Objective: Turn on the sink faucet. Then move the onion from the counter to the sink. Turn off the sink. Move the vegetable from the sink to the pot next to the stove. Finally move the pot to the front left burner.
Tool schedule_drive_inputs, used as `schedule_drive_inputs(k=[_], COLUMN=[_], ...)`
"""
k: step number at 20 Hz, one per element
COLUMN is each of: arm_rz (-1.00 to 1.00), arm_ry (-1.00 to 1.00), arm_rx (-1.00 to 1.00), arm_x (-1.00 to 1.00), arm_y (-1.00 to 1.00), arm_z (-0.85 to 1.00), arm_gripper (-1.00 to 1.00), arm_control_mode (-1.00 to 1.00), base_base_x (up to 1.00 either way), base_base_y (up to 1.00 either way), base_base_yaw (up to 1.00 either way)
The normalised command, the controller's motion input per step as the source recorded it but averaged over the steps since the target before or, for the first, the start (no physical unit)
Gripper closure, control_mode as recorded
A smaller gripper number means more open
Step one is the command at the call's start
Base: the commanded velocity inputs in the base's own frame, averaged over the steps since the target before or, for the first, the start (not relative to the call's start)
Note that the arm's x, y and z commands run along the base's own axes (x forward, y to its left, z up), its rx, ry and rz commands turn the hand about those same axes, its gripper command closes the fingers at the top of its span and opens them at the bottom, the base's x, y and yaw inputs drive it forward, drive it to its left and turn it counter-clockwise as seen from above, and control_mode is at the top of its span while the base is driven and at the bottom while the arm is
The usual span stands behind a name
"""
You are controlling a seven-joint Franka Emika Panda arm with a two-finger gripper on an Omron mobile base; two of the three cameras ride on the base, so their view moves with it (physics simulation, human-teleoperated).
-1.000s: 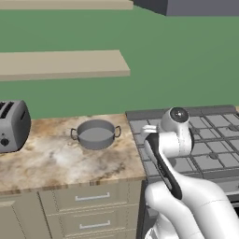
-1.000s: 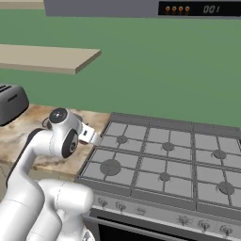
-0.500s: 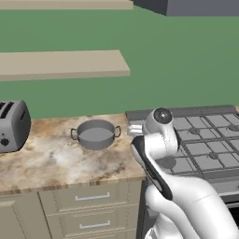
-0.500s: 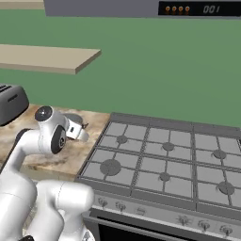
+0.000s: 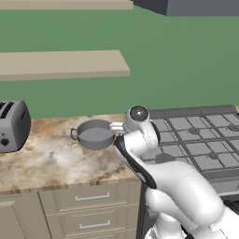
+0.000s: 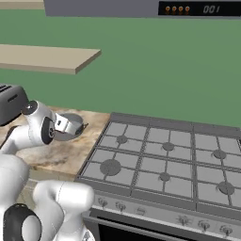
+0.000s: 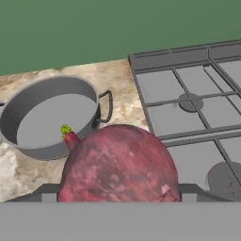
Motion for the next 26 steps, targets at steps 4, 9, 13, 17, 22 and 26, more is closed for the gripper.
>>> schedule_drive_inputs(k=[4, 9, 13, 17, 22, 26], arm_rz=[0.00, 0.00, 0.00, 0.00, -0.01, 0.00], arm_ry=[0.11, 0.10, 0.06, 0.05, 0.05, 0.02], arm_rx=[0.00, 0.00, -0.03, -0.01, 0.00, 0.00], arm_x=[0.59, 0.56, 0.27, 0.08, 0.26, 0.25], arm_y=[0.30, 0.29, 0.19, 0.00, 0.08, 0.16], arm_z=[0.00, -0.01, -0.13, -0.18, -0.25, -0.24], arm_gripper=[1.00, 1.00, 1.00, 1.00, 1.00, 1.00], arm_control_mode=[-1.00, -1.00, -1.00, -1.00, -1.00, -1.00], base_base_x=[0.00, 0.00, 0.00, 0.00, 0.00, 0.00], base_base_y=[0.00, 0.00, 0.00, 0.00, 0.00, 0.00], base_base_yaw=[0.00, 0.00, 0.00, 0.00, 0.00, 0.00])
